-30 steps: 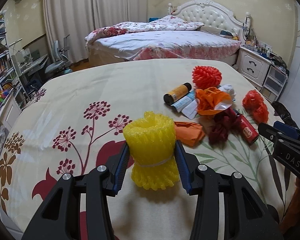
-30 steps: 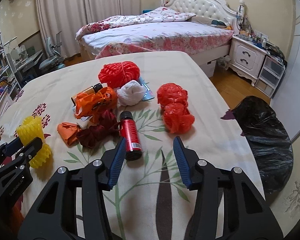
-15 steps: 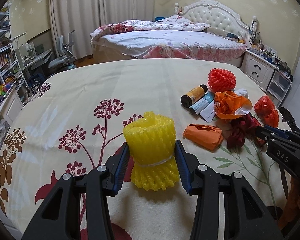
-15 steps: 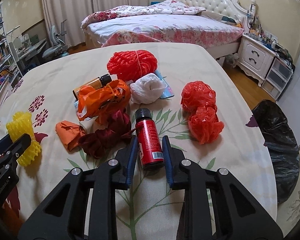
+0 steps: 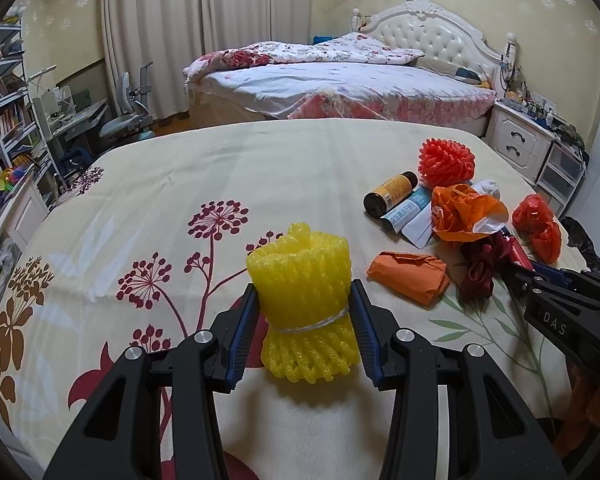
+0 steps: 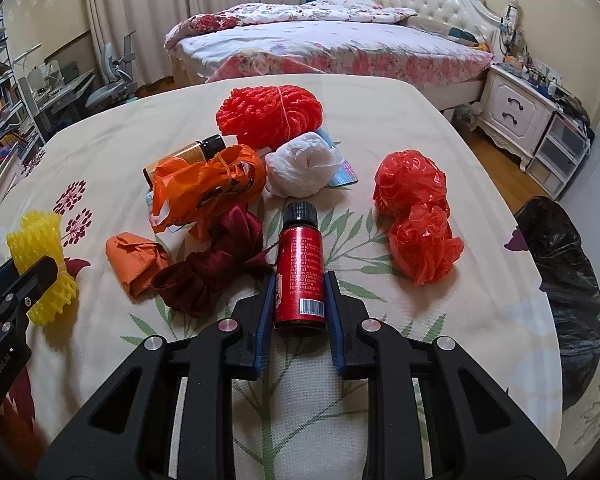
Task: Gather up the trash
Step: 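Carry the red can and yellow net over the black trash bin with both tools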
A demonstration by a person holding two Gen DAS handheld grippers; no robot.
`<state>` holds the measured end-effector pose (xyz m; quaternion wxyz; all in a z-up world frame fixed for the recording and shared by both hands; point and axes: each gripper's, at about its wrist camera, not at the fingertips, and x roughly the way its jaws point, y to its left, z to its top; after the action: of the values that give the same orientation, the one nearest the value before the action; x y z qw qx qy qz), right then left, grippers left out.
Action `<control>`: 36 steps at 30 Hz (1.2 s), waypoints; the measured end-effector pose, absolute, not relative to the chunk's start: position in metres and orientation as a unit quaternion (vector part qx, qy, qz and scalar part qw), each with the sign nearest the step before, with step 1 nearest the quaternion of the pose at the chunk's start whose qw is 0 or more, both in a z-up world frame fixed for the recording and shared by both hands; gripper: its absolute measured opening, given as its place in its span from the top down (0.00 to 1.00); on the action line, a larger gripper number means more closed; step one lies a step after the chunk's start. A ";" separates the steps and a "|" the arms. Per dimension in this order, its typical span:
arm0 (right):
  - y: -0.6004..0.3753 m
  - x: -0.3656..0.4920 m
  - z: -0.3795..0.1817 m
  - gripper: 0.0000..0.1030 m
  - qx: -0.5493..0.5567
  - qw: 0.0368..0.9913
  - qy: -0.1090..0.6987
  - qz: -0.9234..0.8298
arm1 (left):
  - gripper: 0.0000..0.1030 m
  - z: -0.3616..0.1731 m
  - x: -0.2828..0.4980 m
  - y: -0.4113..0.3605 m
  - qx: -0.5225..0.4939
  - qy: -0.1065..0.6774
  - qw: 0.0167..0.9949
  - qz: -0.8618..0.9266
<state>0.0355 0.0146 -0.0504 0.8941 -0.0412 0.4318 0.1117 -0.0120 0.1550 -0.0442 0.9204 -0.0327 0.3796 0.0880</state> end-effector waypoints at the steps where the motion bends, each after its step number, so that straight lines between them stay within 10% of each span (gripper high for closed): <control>1: 0.015 0.035 -0.050 0.78 -0.041 0.894 0.431 0.112 | 0.56 -0.044 -0.012 0.155 -0.033 0.380 0.920 0.088; 36: -0.099 0.034 0.000 0.78 0.029 0.932 0.361 0.016 | 0.56 0.004 0.010 0.061 0.013 0.316 0.949 -0.011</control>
<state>0.0338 -0.0993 -0.0001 0.9319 0.0294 0.3612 0.0160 0.0103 0.0613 0.0040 0.9486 0.0126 0.3160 -0.0107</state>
